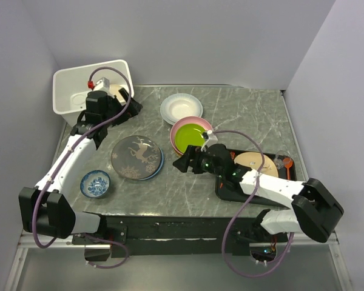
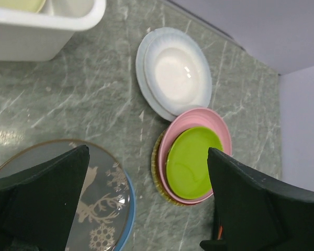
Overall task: Place the plates into the plastic bin on the countertop
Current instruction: Pick up the plate at the center of the board.
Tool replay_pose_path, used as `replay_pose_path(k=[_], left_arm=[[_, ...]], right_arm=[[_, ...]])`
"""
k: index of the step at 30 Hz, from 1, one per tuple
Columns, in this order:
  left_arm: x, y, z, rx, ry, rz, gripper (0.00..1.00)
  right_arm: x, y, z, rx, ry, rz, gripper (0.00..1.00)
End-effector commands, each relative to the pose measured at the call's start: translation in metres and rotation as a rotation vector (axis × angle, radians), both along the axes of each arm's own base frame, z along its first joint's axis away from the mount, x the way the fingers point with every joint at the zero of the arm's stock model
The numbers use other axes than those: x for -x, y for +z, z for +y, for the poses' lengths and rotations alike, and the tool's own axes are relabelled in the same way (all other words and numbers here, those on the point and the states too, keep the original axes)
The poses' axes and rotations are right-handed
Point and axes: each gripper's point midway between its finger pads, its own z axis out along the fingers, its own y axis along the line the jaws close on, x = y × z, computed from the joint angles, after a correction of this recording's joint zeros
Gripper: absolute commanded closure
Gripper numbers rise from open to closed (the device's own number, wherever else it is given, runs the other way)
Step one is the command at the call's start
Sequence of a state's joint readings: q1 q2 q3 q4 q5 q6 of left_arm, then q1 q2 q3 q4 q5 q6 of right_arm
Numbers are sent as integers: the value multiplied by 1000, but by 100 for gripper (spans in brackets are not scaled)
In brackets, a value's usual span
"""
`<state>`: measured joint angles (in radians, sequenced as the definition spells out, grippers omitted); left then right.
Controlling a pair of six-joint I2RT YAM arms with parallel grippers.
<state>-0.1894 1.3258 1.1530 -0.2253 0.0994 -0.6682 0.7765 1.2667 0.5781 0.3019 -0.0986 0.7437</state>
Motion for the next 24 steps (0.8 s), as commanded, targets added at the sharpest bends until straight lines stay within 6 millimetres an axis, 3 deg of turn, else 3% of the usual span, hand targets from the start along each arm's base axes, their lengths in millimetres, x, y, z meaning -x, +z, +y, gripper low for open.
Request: replay_pose_path(k=[1, 6, 7, 11, 16, 24], left_arm=[[12, -9, 11, -35, 34, 32, 1], [25, -30, 27, -58, 102, 95, 1], [28, -30, 29, -55, 107, 95, 1], [40, -62, 48, -34, 152, 160, 1], [53, -95, 68, 52, 186, 221, 1], [66, -115, 89, 37, 279, 269, 1]], right_arm=[[-13, 31, 26, -65, 41, -46, 7], [-19, 36, 47, -76, 102, -40, 9], [-21, 29, 51, -66, 111, -26, 10], [-32, 33, 70, -81, 136, -6, 13], [-40, 13, 85, -45, 161, 53, 18], [-50, -7, 99, 2, 177, 100, 23]])
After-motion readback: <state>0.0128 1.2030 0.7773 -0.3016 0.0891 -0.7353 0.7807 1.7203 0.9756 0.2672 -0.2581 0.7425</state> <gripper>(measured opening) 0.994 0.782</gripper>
